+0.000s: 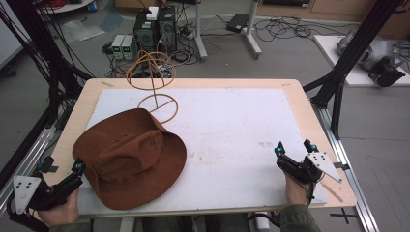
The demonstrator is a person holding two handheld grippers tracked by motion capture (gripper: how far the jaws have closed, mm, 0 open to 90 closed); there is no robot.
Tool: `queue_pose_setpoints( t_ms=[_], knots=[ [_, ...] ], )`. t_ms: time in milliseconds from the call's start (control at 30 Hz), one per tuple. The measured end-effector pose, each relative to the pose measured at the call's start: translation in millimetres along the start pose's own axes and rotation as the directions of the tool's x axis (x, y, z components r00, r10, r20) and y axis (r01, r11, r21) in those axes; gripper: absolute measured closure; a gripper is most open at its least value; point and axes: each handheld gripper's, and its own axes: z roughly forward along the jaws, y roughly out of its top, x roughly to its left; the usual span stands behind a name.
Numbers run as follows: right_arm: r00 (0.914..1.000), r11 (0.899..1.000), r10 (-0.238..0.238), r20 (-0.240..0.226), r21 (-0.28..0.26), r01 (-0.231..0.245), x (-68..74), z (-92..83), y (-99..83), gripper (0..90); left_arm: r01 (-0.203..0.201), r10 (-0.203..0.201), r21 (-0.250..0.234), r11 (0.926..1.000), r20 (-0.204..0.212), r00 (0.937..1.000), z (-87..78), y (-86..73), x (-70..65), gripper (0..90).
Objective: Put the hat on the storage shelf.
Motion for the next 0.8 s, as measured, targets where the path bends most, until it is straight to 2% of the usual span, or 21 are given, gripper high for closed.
queue_pose_setpoints(
  t_ms=[33,67,267,300,367,400,467,500,533,567,600,700,733,767,800],
  knots=[
    [1.0,1.0,0.0,-0.001,-0.001,0.0,-0.4,0.2,0.0,6.0,0.0,0.0,0.0,1.0,0.0,1.0,0.0,0.0,0.0,13.2],
    [1.0,1.0,0.008,-0.001,0.0,-0.008,-0.2,0.1,-0.1,6.0,-0.001,0.0,0.007,1.0,0.027,0.9996,1.0,3.2,0.2,13.2],
    [1.0,1.0,0.006,-0.005,0.005,-0.006,0.5,1.4,-0.7,6.0,-0.006,0.003,0.033,0.9994,0.088,0.9961,4.0,9.4,-1.2,13.2],
    [1.0,1.0,0.006,-0.007,0.008,-0.006,1.2,1.6,-0.9,6.0,-0.006,0.003,0.033,0.9994,0.088,0.9961,4.0,9.4,-1.2,13.2],
    [1.0,1.0,0.004,-0.008,0.01,-0.003,1.6,1.9,-1.0,6.0,-0.01,0.004,0.057,0.9983,0.115,0.9934,6.4,9.7,-1.4,13.2],
    [0.9999,1.0,-0.001,-0.014,0.011,0.001,2.4,2.3,-1.2,6.0,-0.015,0.001,0.092,0.9956,0.151,0.9885,8.4,10.3,-0.4,13.2],
    [0.9999,1.0,-0.002,-0.015,0.01,0.002,3.0,2.1,-1.4,6.0,-0.024,0.001,0.127,0.9916,0.18,0.9836,9.8,11.5,1.1,13.3],
    [0.9999,1.0,-0.002,-0.016,0.011,0.002,3.0,1.9,-1.4,6.0,-0.024,0.001,0.127,0.9916,0.18,0.9836,9.8,11.5,1.1,13.3],
    [0.9999,1.0,-0.001,-0.017,0.012,0.002,2.9,1.9,-1.5,6.0,-0.028,-0.001,0.142,0.9894,0.198,0.9802,10.3,12.6,2.2,13.3],
    [0.9999,1.0,-0.002,-0.017,0.011,0.002,2.8,1.8,-1.4,6.0,-0.04,-0.002,0.172,0.9843,0.237,0.9714,11.9,16.4,3.9,13.2],
    [0.9998,1.0,-0.001,-0.017,0.011,0.001,2.7,1.9,-1.4,6.0,-0.04,-0.002,0.172,0.9843,0.237,0.9714,11.9,16.4,3.9,13.2],
    [0.9997,1.0,0.011,-0.024,0.015,-0.01,2.8,2.5,-2.0,6.0,-0.096,0.032,0.207,0.9736,0.291,0.9561,14.6,24.1,3.5,13.2],
    [0.9997,1.0,0.011,-0.024,0.015,-0.01,2.8,2.5,-2.0,6.0,-0.128,0.056,0.221,0.967,0.305,0.9507,15.6,26.7,2.9,13.2],
    [0.9994,1.0,0.015,-0.032,0.022,-0.014,2.5,2.8,-2.5,6.0,-0.195,0.106,0.267,0.9437,0.315,0.9431,18.4,30.8,1.6,13.7],
    [0.9992,1.0,0.02,-0.035,0.023,-0.019,2.8,2.5,-2.6,6.0,-0.195,0.106,0.267,0.9437,0.315,0.9431,18.4,30.8,1.6,13.8]
  ],
)
